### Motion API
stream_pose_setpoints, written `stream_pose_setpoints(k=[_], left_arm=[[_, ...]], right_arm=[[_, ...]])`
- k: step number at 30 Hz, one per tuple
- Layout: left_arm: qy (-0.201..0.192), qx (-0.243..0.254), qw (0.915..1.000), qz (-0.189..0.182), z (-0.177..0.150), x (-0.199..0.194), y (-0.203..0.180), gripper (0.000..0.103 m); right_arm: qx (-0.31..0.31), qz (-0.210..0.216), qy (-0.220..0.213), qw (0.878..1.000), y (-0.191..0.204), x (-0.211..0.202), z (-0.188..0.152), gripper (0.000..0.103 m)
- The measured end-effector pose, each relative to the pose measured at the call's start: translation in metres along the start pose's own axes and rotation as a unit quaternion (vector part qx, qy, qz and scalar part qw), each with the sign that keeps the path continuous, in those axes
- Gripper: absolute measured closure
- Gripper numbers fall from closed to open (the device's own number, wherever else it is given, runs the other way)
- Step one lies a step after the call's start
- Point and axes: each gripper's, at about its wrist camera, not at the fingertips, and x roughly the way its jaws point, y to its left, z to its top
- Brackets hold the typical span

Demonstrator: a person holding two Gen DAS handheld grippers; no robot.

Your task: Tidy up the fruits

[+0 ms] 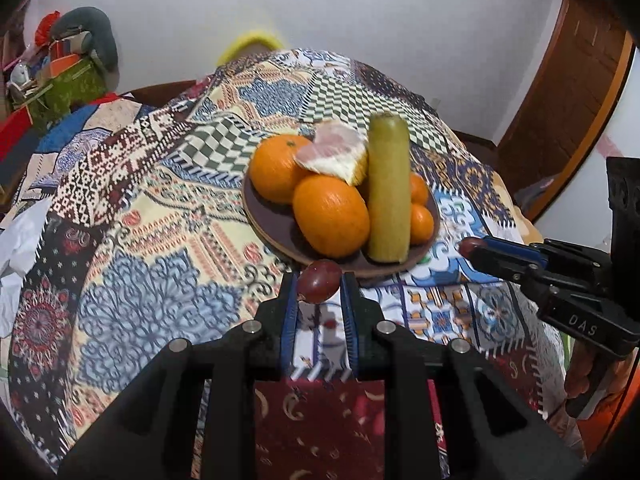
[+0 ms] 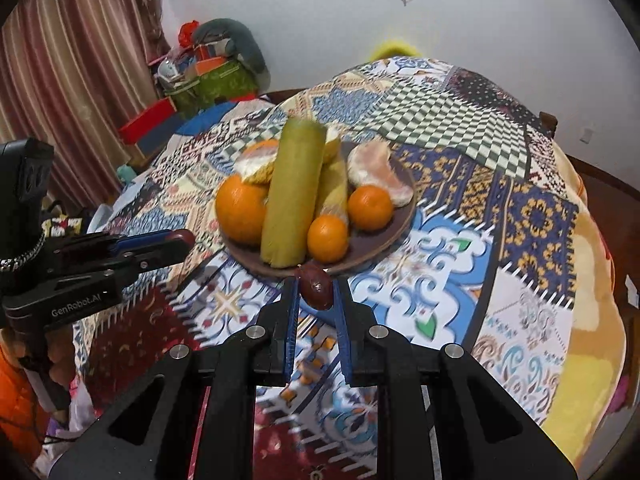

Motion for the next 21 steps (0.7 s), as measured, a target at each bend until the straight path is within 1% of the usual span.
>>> stream_pose_setpoints(k=[10, 18, 21], left_arm=[[-0.007, -0.01, 0.9998, 0.015, 0.02, 0.018, 0.017, 0.082], [-0.006, -0.008, 0.9996, 0.025, 0.038, 0.035, 0.028, 0.082], [-0.003, -0.009, 0.9997, 0.023, 0.043, 0.041, 0.032, 0.082]], right_arm=[[0.011, -0.012, -0.012, 1.0, -0.016, 0.012, 0.02, 0.087], [0.021, -0.011, -0.002, 1.0, -0.023, 0.029, 0.023, 0.087], [0.022, -0.011, 0.001, 1.0, -0.026, 0.032, 0.024, 0.087]])
